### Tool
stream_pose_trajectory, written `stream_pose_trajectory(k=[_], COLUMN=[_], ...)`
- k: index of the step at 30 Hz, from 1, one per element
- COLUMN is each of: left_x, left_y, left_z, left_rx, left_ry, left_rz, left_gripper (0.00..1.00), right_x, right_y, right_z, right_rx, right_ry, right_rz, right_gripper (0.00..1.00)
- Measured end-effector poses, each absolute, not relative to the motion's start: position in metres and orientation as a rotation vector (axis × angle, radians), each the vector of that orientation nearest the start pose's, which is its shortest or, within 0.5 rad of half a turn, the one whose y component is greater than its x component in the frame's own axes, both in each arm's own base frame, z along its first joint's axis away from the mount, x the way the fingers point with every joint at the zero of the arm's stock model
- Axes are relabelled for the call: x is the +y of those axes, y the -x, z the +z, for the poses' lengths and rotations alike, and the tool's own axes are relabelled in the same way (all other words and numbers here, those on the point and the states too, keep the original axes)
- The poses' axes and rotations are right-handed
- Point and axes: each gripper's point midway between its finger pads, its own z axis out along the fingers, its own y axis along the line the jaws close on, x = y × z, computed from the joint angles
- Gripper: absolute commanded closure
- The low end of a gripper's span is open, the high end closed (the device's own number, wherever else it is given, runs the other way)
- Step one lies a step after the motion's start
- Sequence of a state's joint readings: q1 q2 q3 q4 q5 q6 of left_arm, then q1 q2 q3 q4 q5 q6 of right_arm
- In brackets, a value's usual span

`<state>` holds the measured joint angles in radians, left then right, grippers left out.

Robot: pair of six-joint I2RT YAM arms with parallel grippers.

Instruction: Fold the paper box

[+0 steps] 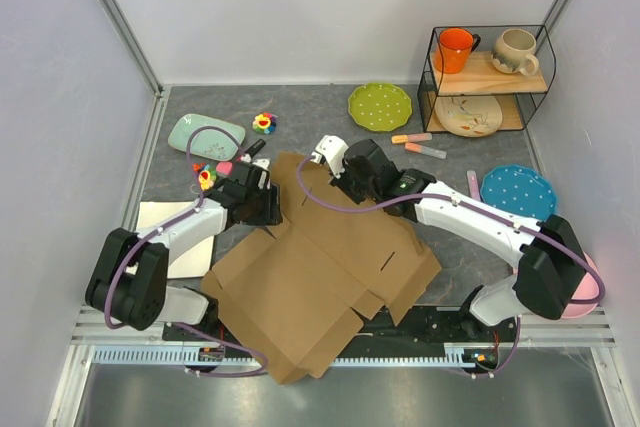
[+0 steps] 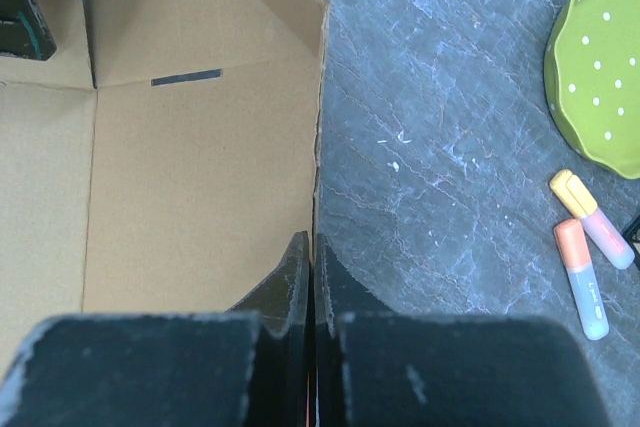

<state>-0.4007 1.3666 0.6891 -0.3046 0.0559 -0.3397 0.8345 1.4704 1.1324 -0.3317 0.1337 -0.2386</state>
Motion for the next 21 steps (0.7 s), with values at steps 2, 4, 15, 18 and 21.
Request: stream_pose_trajectory(k=[2,4,15,18,21], left_x=[-0.141,-0.145,-0.204,-0.233,-0.241], left_y=[-0.266,-0.266,-0.25,-0.228,-0.217], left_z=[0.036,0.039,0.09,0.093,0.082], left_rx=[2.594,2.583,2.314,2.23,2.196], left_ry=[-0.107,-0.115,-0.283,-0.383,-0.406], left_rz=[-0.369,-0.4,-0.628,-0.676,-0.668], left_gripper=[0.56,0.68,0.82,0.82,0.82], right_x=[0.283,0.282,0.284,0.289,0.293], right_y=[-0.301,-0.301,-0.297,-0.293,-0.29], right_z=[0.167,0.166,0.166,0.17,0.174], right_rx=[1.961,1.962,1.958,1.945,1.925], right_ry=[1.082,1.082,1.098,1.121,1.137], right_rz=[0.173,0.172,0.147,0.108,0.068], right_gripper=[1.0,1.0,1.0,1.0,1.0])
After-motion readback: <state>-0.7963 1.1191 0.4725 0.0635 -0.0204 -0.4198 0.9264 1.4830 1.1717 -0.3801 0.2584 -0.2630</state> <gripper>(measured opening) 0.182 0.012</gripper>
